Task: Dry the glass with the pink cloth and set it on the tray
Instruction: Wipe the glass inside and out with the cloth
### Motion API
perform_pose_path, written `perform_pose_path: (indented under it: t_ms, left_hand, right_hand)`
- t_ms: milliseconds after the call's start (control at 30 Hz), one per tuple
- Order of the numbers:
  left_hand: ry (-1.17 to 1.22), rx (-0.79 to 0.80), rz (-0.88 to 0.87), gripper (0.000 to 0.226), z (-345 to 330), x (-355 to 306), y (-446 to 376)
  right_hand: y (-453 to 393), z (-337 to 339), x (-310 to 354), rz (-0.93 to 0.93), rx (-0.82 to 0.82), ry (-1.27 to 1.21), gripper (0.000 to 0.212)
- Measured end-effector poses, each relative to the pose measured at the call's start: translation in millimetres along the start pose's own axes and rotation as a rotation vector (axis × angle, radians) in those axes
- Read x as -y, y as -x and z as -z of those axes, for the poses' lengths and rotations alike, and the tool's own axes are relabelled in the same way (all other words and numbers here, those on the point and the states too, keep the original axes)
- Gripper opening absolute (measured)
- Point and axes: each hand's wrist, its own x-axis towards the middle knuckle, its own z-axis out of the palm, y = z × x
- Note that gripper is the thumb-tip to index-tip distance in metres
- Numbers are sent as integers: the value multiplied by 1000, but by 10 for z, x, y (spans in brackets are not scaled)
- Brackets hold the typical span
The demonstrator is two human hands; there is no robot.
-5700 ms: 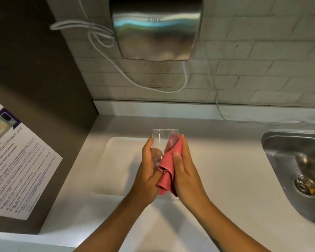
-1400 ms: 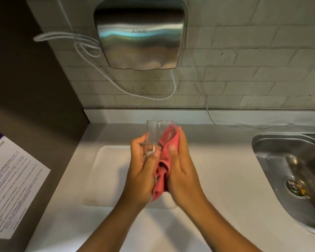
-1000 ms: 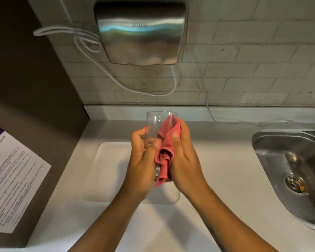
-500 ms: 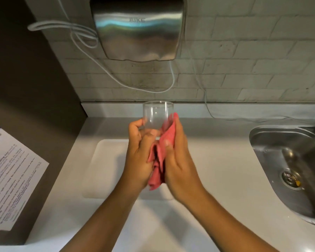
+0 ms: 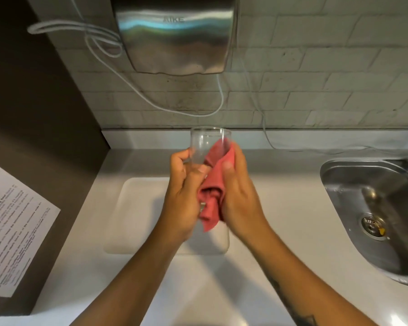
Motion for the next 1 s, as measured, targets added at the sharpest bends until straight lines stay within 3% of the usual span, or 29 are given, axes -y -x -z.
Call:
perform_pose_path:
  t_ms: [100, 267, 467, 567, 733, 900, 1000]
  left_hand:
    - [-8, 22, 50, 26, -32, -7, -1]
    - [33, -11, -16, 37, 37, -49, -49]
    - [0, 21, 96, 27, -52, 28, -12]
    - [-112, -26, -18, 24, -73, -32, -30]
    - [-412, -122, -231, 44, -123, -47, 90]
    - [-444, -121, -119, 57, -88, 5, 120]
    - [-407, -126, -68, 51, -104, 15, 48]
  right_hand:
    - [-169, 62, 59, -7, -59, -1, 48]
    - [202, -97, -92, 35, 44, 27, 69]
    - [-172, 62, 44, -16, -112, -17, 45]
    - [-83, -15, 50, -12, -143, -19, 55]
    - [-116, 20, 24, -39, -177, -38, 45]
    - [-88, 3, 28, -58, -105, -3, 58]
    - [-22, 14, -32, -70, -42, -45, 67]
